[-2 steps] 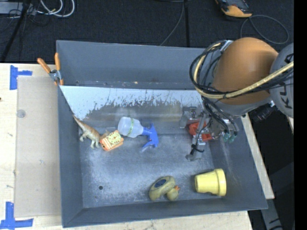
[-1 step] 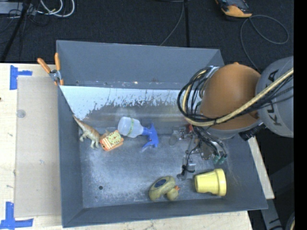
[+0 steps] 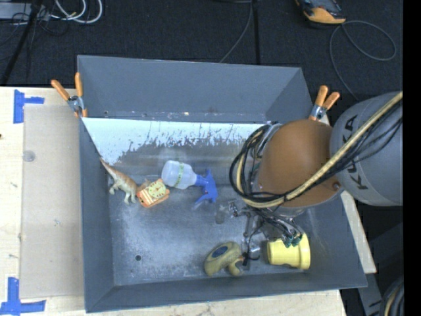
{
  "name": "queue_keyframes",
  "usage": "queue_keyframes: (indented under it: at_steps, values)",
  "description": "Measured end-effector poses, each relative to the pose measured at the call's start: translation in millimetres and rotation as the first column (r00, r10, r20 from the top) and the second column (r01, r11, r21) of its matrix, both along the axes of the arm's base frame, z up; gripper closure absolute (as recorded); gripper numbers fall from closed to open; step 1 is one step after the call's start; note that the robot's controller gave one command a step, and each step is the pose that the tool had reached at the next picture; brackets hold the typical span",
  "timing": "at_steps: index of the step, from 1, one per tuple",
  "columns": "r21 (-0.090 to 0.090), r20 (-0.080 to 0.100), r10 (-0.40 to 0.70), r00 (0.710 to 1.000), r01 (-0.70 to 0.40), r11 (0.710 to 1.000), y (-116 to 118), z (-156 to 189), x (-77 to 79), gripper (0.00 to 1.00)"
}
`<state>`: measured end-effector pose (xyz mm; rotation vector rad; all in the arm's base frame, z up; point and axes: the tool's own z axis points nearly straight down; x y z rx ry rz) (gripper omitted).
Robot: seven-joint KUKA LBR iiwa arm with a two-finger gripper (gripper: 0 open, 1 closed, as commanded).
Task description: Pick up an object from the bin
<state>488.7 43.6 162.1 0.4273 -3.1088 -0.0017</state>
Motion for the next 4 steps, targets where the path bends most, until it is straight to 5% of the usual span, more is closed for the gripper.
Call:
queue_keyframes:
  at_steps: [1,2,3,4]
  values:
    - [0.001,0.005,0.139,0.990,-0.139,0.990,-10,-52,-3.1,0.00]
    - [0.002,-0.005,0.308,0.951,-0.308,0.951,-22,-90,7.0,1.00]
    - [0.002,-0.005,0.308,0.951,-0.308,0.951,-22,-90,7.0,1.00]
    - [0.004,-0.007,0.299,0.954,-0.299,0.954,-20,-50,11.1,1.00]
